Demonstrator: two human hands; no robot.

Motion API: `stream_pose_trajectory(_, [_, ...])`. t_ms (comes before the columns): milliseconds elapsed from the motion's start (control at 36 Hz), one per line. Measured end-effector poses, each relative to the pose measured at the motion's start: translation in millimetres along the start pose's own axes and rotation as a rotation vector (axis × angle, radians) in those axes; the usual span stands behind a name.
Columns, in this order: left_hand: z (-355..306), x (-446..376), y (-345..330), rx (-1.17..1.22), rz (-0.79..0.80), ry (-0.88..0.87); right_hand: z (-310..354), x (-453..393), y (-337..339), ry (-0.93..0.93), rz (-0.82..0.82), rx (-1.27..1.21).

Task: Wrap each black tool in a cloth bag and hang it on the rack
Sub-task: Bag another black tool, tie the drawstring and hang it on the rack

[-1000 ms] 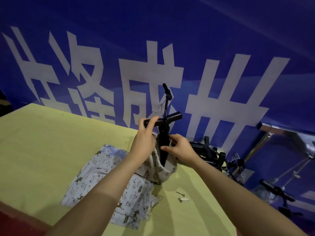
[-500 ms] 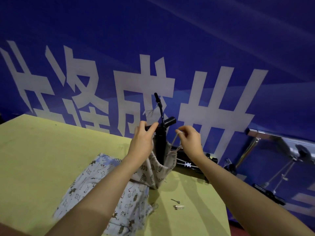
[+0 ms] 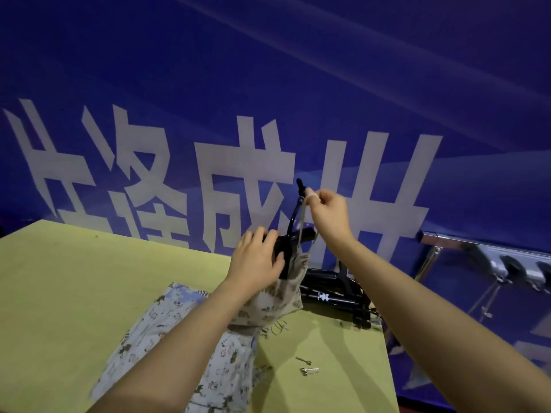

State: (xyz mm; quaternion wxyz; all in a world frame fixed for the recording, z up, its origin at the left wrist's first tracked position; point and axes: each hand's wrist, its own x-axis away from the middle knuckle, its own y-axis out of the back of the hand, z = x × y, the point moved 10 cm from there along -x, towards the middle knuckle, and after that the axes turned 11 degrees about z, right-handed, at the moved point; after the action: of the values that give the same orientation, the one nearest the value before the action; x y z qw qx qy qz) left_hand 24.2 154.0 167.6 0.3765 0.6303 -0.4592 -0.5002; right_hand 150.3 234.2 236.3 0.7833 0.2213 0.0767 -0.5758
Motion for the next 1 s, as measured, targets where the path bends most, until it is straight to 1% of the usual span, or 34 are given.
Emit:
stream_pose_trajectory(56, [-1.5, -0.3, -2.4, 0.005, -0.011, -0.006, 14.9, -2.9, 1.5, 0.049, -0.007, -0.010])
stream_pose_trajectory(139, [-3.8, -2.7, 0.5, 0.047, -0.021, 0.000, 28.4, -7.1, 4.9, 0.075, -0.027, -0.006])
stream_pose_trajectory(222, [-6.8, -6.7, 13.0, 0.074, -0.061, 0.003, 41.1, -8.8, 14.6, 0.098, -0.096, -0.027])
stream_pose_trajectory(278, [-10.0, -9.7, 20.7, 0.069, -0.070, 0.003, 49.9, -9.7, 18.2, 0.102, -0.112, -0.070])
stream_pose_trajectory(389, [-22.8, -14.9, 35.9, 0.028, -0.078, -0.013, 64.1, -11.3, 23.8, 0.096, -0.086, -0.136])
stream_pose_trajectory(528, [-47.6, -20.4, 50.1, -0.033, -0.042, -0.036, 81.5, -8.3, 52.6, 0.148, -0.129, -0.190])
stream_pose_trajectory(667, [-88.2, -23.5, 57.0, -0.080, -0.049, -0.110, 92.2, 0.5, 85.5, 0.206, -0.162, -0.218])
stream_pose_trajectory(778, [-129.8, -26.9, 53.0, -0.115, -0.053, -0.176, 92.5, 4.6, 114.9, 0.213, -0.160, -0.220])
stream_pose_trajectory(889, [-175.4, -26.7, 32.4, -0.154, -0.005, -0.214, 83.0, 16.4, 156.5, 0.209, -0.173, -0.212])
stream_pose_trajectory(1000, [-220.9, -25.9, 0.0, -0.154, 0.101, -0.204, 62.7, 33.6, 197.0, 0.186, -0.139, -0.221])
